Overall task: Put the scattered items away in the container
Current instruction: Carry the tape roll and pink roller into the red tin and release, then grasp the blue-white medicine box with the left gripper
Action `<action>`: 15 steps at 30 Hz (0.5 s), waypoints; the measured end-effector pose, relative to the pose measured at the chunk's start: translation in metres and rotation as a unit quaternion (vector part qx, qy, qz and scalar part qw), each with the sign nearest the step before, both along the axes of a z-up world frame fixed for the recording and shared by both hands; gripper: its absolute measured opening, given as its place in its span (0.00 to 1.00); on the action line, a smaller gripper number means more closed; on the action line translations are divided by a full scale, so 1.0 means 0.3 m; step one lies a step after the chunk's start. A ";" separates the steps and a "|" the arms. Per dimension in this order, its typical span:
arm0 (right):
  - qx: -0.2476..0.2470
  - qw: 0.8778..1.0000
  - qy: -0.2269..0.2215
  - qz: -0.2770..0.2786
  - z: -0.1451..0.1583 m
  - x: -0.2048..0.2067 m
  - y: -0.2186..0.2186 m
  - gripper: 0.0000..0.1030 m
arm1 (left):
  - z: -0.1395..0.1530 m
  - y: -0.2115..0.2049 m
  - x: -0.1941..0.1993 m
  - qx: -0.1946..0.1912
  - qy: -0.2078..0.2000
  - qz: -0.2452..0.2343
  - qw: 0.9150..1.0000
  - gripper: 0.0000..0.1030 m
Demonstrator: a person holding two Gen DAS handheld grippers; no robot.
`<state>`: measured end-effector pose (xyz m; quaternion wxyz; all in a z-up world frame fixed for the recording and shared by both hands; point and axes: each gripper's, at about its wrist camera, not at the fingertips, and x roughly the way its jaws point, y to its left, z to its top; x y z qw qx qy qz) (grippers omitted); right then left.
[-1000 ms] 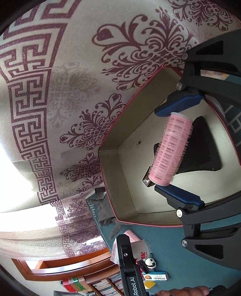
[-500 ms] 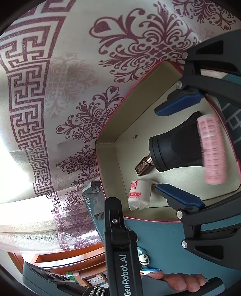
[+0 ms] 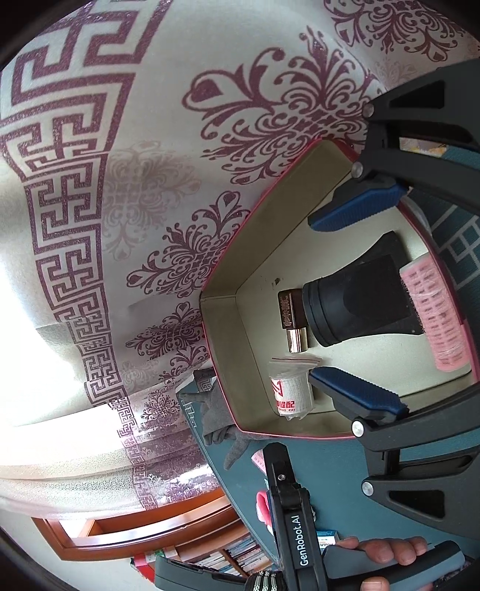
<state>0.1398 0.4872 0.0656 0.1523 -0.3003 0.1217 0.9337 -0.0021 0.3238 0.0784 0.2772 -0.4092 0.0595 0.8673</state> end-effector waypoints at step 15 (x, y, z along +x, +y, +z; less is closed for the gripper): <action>0.016 0.998 0.022 0.054 0.066 -0.058 -0.183 0.78 | -0.076 -0.368 -0.041 0.015 -0.024 0.126 0.992 0.88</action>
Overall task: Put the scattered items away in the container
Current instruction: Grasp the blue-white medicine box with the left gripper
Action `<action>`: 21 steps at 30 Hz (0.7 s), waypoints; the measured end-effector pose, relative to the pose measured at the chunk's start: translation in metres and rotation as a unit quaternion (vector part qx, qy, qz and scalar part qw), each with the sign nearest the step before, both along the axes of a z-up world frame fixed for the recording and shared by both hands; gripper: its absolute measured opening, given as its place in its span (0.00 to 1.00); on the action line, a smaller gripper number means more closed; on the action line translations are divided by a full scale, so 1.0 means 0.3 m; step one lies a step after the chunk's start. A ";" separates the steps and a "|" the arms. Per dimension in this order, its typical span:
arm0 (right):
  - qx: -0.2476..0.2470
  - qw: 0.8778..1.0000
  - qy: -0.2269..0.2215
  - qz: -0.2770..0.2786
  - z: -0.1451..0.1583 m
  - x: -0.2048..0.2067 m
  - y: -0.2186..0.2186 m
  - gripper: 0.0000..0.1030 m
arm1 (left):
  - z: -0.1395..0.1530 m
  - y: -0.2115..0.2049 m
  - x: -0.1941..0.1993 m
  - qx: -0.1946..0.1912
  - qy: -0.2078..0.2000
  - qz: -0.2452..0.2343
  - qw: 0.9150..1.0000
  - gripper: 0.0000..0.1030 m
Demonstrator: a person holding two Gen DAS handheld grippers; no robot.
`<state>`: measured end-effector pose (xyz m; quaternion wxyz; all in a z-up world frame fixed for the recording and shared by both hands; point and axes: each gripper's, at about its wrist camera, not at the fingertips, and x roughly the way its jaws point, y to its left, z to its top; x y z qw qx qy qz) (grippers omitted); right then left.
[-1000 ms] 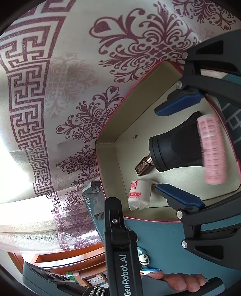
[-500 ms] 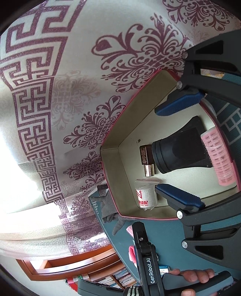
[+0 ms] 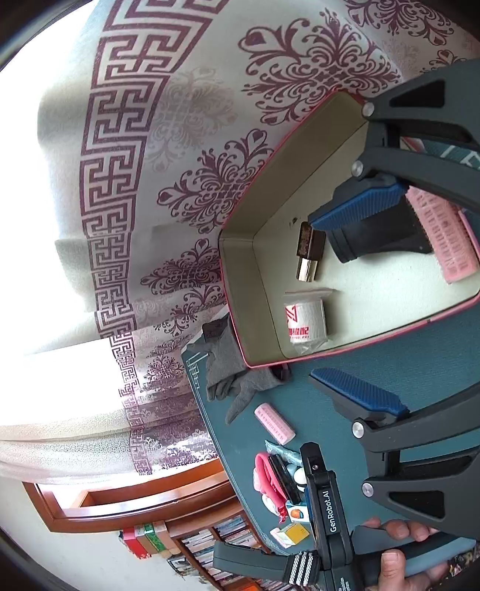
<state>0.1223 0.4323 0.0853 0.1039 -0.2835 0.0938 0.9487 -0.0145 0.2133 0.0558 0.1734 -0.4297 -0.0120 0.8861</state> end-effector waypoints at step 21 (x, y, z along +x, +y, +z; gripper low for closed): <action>0.022 0.991 -0.056 0.118 -0.084 -0.163 -0.326 0.78 | -0.100 -0.444 -0.181 -0.034 0.002 0.152 0.988 0.88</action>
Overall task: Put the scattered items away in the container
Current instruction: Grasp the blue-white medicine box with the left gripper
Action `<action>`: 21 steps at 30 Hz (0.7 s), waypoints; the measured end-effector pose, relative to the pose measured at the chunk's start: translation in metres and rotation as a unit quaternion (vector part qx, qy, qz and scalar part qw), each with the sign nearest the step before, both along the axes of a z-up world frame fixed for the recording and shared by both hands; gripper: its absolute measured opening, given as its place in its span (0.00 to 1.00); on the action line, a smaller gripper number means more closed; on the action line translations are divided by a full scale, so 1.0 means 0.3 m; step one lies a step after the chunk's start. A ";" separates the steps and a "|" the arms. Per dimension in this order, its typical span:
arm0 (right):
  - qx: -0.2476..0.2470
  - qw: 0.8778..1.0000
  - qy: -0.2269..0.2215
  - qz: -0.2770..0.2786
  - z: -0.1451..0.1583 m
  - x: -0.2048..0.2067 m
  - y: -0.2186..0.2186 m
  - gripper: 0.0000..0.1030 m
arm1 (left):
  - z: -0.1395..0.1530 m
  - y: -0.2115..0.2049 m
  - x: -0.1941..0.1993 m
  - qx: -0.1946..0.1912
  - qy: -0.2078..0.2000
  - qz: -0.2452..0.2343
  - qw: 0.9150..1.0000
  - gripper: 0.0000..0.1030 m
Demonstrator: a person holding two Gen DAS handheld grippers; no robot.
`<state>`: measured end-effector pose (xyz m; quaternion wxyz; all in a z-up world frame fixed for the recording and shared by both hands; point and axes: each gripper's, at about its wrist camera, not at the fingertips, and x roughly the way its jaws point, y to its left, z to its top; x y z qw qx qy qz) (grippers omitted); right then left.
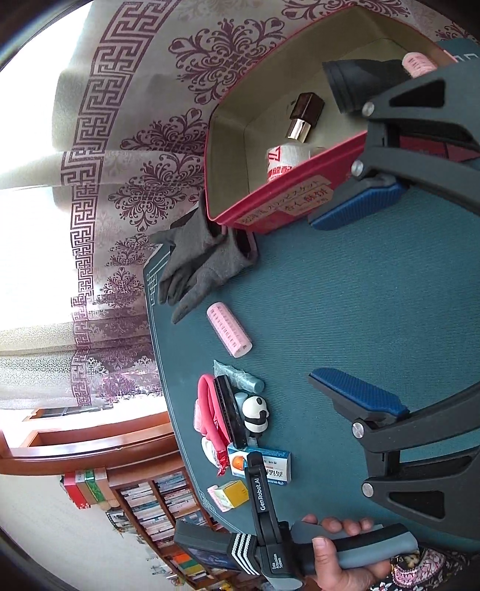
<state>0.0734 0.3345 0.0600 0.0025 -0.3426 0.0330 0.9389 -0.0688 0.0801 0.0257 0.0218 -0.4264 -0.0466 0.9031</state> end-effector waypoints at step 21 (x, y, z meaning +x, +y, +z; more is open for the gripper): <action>-0.012 0.996 -0.035 0.079 -0.053 -0.235 -0.231 0.78 | -0.005 -0.082 -0.010 0.031 0.015 0.012 0.999 0.55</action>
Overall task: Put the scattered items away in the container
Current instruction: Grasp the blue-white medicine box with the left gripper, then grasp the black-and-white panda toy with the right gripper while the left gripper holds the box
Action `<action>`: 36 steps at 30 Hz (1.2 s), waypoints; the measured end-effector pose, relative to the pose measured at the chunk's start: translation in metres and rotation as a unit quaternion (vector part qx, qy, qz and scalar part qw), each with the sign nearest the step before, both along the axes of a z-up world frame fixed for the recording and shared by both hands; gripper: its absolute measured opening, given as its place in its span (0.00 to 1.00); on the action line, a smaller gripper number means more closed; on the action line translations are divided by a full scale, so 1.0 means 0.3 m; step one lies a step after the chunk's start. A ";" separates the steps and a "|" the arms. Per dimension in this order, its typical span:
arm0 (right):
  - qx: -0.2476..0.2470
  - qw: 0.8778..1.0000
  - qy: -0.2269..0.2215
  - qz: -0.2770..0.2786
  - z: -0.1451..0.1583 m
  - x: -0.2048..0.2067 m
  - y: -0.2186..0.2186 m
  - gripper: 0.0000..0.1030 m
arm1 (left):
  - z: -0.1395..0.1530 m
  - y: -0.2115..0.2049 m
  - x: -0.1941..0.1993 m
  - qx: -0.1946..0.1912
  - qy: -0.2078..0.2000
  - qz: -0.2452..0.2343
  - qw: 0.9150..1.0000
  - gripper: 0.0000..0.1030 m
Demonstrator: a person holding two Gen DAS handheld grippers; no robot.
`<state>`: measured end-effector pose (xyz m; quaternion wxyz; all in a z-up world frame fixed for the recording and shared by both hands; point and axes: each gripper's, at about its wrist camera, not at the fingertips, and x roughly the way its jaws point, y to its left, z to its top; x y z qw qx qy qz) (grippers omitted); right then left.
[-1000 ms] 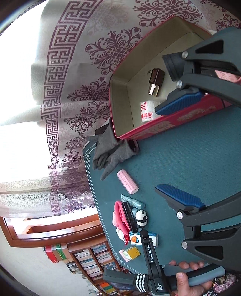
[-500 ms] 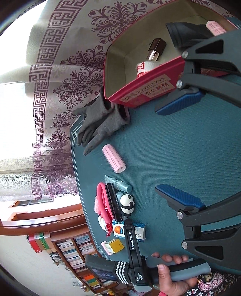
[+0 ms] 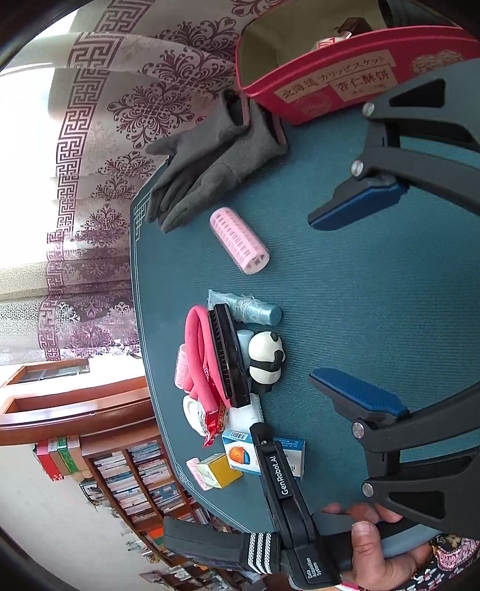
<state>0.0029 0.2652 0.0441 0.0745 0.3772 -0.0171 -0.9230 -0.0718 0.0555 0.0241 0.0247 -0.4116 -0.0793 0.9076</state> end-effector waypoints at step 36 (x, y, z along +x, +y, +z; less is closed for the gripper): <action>0.008 1.000 -0.018 0.020 -0.050 -0.152 -0.111 0.52 | -0.008 -0.051 0.001 0.033 -0.001 0.025 0.999 0.55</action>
